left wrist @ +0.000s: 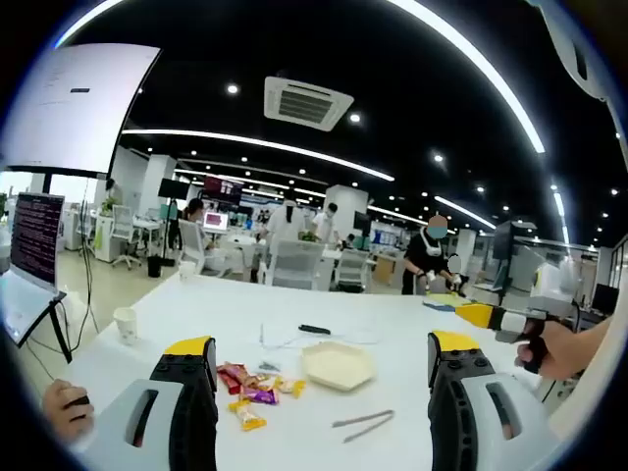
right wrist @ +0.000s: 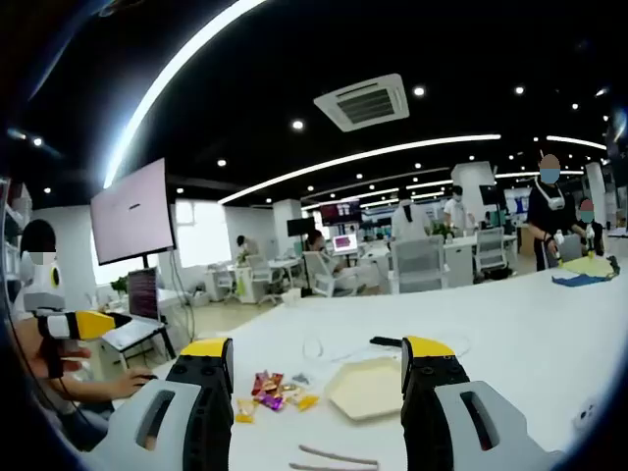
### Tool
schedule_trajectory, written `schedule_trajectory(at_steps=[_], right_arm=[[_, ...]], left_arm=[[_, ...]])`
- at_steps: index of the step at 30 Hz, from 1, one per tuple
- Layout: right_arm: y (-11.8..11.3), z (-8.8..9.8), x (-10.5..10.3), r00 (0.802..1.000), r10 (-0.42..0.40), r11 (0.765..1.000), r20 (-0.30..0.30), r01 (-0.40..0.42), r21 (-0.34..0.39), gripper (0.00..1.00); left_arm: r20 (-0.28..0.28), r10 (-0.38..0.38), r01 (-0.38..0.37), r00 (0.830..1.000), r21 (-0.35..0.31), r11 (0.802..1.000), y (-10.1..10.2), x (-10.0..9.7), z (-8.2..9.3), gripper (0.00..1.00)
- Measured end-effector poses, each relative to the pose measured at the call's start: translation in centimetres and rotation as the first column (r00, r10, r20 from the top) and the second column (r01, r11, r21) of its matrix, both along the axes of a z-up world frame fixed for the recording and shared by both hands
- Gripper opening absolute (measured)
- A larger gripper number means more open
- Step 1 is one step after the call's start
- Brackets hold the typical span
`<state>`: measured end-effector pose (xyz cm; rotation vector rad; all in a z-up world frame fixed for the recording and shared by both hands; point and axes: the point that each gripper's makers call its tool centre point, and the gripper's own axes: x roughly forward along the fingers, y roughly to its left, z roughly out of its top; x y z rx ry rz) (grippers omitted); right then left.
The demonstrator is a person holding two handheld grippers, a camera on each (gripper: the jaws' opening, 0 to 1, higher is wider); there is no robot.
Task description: Place the target food into the container with the food tongs after gripping and lifting it, then release it inside without dropping or visibly crushing the food.
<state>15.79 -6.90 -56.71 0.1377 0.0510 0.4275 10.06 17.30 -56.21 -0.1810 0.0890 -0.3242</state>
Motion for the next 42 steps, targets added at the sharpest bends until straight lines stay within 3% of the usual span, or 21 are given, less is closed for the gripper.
schedule_trajectory(at_steps=[1,5,8,12,19,23,42], right_arm=[[-0.3,-0.2,-0.1,1.000,-0.006,1.000,-0.007,0.006,0.003,0.71],[-1.3,-0.8,-0.5,0.999,-0.026,1.000,-0.023,0.026,0.004,0.71],[-1.9,-0.9,-0.6,0.999,-0.037,0.999,-0.026,0.037,0.005,0.71],[-2.4,-1.0,-0.6,0.999,-0.048,0.999,-0.024,0.048,0.001,0.72],[-2.9,-1.3,-0.8,0.998,-0.063,0.996,0.025,0.064,-0.055,0.80],[-2.9,-1.8,-1.1,0.998,-0.059,0.995,0.019,0.060,-0.075,0.81],[-3.4,-2.1,-2.2,0.994,-0.108,0.991,0.000,0.108,-0.076,0.79]], left_arm=[[-0.001,-0.003,0.003,1.000,0.006,1.000,-0.1,0.0,-0.1,0.89],[0.002,-0.054,0.053,0.999,0.147,0.988,-1.4,0.0,-0.8,0.89],[0.004,-0.073,0.071,0.997,0.180,0.981,-2.5,0.1,-1.4,0.89],[0.006,-0.077,0.075,0.997,0.159,0.984,-3.1,0.1,-1.4,0.89],[0.010,-0.028,0.026,1.000,0.148,0.989,-2.2,0.5,-1.6,0.90],[0.009,-0.019,0.018,1.000,0.135,0.991,-1.8,0.6,-1.5,0.90],[-0.001,-0.084,0.083,0.996,0.146,0.986,-2.7,0.8,-1.3,0.89]])
